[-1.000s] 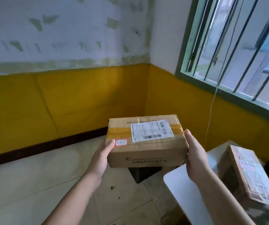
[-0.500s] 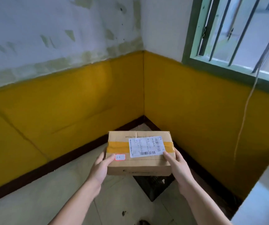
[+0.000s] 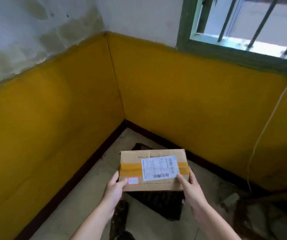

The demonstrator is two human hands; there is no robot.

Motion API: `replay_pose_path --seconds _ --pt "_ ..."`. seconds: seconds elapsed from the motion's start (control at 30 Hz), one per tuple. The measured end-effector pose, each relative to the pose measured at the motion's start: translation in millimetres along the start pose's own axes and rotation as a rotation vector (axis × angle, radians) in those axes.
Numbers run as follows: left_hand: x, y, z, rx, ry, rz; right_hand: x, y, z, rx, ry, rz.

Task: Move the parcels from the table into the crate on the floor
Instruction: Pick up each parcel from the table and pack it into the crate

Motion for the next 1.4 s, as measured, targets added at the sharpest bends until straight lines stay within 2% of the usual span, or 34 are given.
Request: replay_pose_path --seconds 0.2,0.3,0.43,0.57,0.63,0.83,1.07,1.27,1.4 --pt "5 25 107 0.244 0.045 0.113 -38 -63 35 -0.202 -0.202 0.092" --pt "10 27 140 0.284 0.061 0.123 -52 -76 47 -0.285 -0.286 0.119" --pt "35 18 178 0.281 0.109 0.121 -77 -88 78 -0.311 -0.416 0.153" --pt "83 -11 219 0.345 0.283 0.021 -115 -90 135 -0.326 -0.484 0.257" --pt "108 -25 241 0.365 0.313 0.019 -139 -89 166 -0.373 -0.488 0.304" --pt "197 -61 332 0.266 0.332 0.080 -225 -98 278 -0.418 -0.510 0.426" --pt "310 -92 429 0.114 0.435 0.056 -306 -96 419 -0.408 -0.543 0.362" --pt "355 -114 495 -0.001 0.435 -0.005 -335 -105 499 -0.439 -0.507 0.372" --pt "371 -122 523 0.017 0.433 0.006 -347 -116 528 -0.486 -0.461 0.333"
Point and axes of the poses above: each hand's wrist, its own z-axis towards the middle knuckle, its own y-axis out of the back of the hand, x = y × z, the point moved 9 cm from there along z, towards the middle knuckle, and after that the axes turned 8 degrees about -y, right-handed, at the moved point
